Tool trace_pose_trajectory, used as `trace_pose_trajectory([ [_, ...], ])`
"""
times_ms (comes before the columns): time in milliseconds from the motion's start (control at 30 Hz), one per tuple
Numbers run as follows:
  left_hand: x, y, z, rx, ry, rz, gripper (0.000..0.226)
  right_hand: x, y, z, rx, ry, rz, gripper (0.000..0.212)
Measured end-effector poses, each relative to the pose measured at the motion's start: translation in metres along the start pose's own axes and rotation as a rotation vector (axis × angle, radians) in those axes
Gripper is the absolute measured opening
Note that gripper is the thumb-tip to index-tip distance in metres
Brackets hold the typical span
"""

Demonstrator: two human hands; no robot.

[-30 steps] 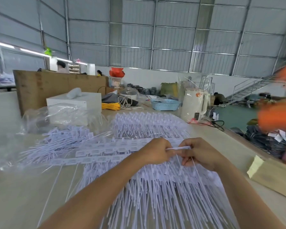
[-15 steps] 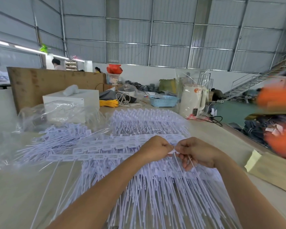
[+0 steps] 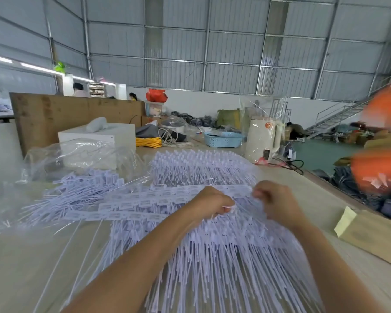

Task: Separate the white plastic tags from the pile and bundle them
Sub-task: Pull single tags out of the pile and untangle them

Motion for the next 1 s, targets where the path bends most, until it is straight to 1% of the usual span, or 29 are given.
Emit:
trace_pose_trajectory([
  [33,0.0,0.001,0.0,0.0,-0.005,-0.006,0.022,-0.001,0.023,0.013,0.079,-0.09,0.155,0.021],
  [67,0.0,0.002,0.0,-0.001,-0.02,-0.009,0.023,-0.004,0.044,0.024,0.289,-0.177,0.314,0.023],
  [100,0.001,0.002,0.001,0.0,-0.038,-0.016,0.026,-0.007,0.056,0.035,0.568,-0.247,0.429,0.025],
  [133,0.001,0.0,0.001,0.003,-0.052,-0.032,0.031,-0.008,0.058,0.037,0.82,-0.295,0.456,0.025],
  [167,0.0,-0.003,0.002,0.008,-0.06,-0.056,0.033,-0.007,0.052,0.034,0.965,-0.323,0.409,0.024],
  [200,0.001,-0.006,0.002,0.015,-0.059,-0.08,0.032,-0.005,0.041,0.026,1.028,-0.346,0.313,0.023],
  [267,0.0,-0.008,0.003,0.038,-0.043,-0.11,0.027,-0.004,0.012,0.006,1.05,-0.371,0.099,0.024],
  [300,-0.001,-0.007,0.004,0.052,-0.041,-0.111,0.027,-0.004,0.0,-0.002,1.043,-0.38,0.023,0.022],
  [367,-0.003,-0.005,0.005,0.078,-0.051,-0.104,0.031,-0.005,-0.015,-0.011,0.959,-0.394,-0.063,0.017],
  [433,-0.006,-0.004,0.007,0.121,-0.076,-0.108,0.033,-0.006,-0.025,-0.013,0.825,-0.399,-0.08,0.011],
  [500,-0.009,-0.004,0.01,0.191,-0.122,-0.108,0.032,-0.006,-0.031,-0.015,0.749,-0.382,-0.046,0.011],
  [633,-0.011,0.001,0.012,0.31,-0.179,-0.048,0.024,-0.01,-0.046,-0.022,0.764,-0.402,-0.055,0.016],
  [733,-0.012,0.007,0.015,0.355,-0.215,0.015,0.025,-0.012,-0.052,-0.025,0.736,-0.426,-0.053,0.016],
  [867,-0.015,0.01,0.022,0.437,-0.269,0.089,0.018,-0.015,-0.062,-0.028,0.826,-0.435,-0.091,0.015],
  [933,-0.015,0.011,0.021,0.459,-0.259,0.088,0.021,-0.016,-0.063,-0.028,0.783,-0.416,-0.114,0.018],
  [1000,-0.015,0.013,0.017,0.445,-0.226,0.07,0.029,-0.015,-0.062,-0.027,0.71,-0.371,-0.133,0.021],
])
Point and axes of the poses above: each hand's wrist, its own x-axis towards the middle knuckle, its own y-axis out of the back of the hand, z = x × y, the point moved 7 cm from there along x, towards the middle knuckle, and after that the axes turned 6 degrees about y, right-handed, at the moved point
